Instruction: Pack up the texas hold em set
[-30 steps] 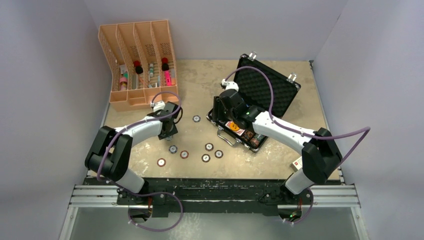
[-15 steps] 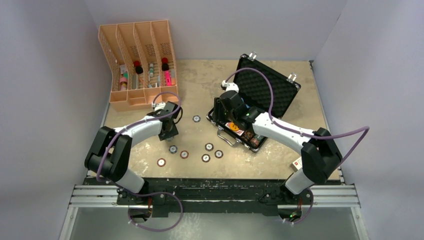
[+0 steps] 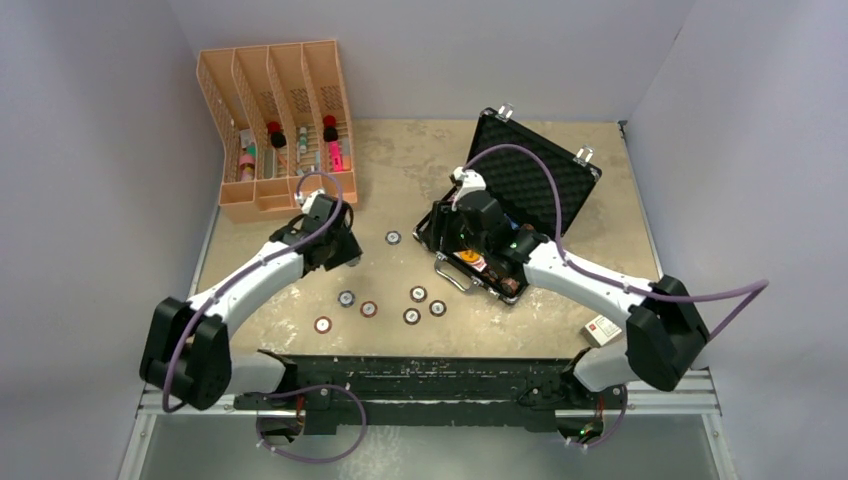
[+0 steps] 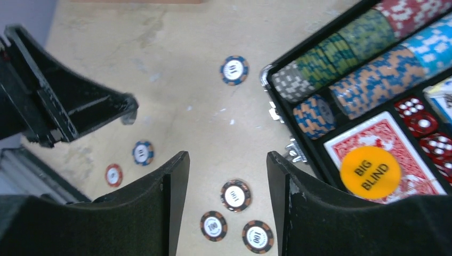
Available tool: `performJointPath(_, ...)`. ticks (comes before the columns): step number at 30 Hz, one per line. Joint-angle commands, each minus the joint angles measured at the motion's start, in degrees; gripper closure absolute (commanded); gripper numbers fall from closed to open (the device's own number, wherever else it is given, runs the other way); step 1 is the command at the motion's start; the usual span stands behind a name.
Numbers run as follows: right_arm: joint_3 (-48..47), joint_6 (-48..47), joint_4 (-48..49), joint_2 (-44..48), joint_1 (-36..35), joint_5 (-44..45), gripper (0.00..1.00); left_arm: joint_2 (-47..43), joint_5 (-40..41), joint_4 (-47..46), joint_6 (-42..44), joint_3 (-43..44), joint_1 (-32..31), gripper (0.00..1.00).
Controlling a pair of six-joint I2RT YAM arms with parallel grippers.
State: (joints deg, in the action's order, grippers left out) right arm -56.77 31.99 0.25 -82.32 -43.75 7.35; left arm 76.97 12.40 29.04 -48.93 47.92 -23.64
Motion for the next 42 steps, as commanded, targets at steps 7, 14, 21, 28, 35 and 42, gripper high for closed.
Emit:
performJointPath(7,9.4,1.4,29.3,9.0,-0.1,-13.6,0.22,-8.5,-18.5,-18.5,-18.5,4.4,0.3,0.74)
performJointPath(14,10.3,4.8,35.7,9.0,-0.8,-11.9,0.18,-8.2,-22.0,-29.5,-29.8,3.0,0.3,0.77)
performJointPath(21,6.1,4.2,33.1,5.0,-0.9,-6.0,0.25,-8.1,-24.8,-37.2,-37.6,-0.4,0.3,0.77)
performJointPath(28,2.0,2.4,31.8,0.9,-0.9,-4.3,0.32,-9.1,-25.7,-36.7,-38.0,-1.8,0.3,0.77)
performJointPath(35,1.8,2.7,33.9,-1.5,-0.9,-4.6,0.49,-10.1,-25.1,-36.8,-38.9,-3.7,0.3,0.78)
performJointPath(42,-0.8,2.4,33.9,-4.4,-0.9,-9.0,0.66,-10.6,-25.3,-37.8,-39.8,-4.2,0.3,0.78)
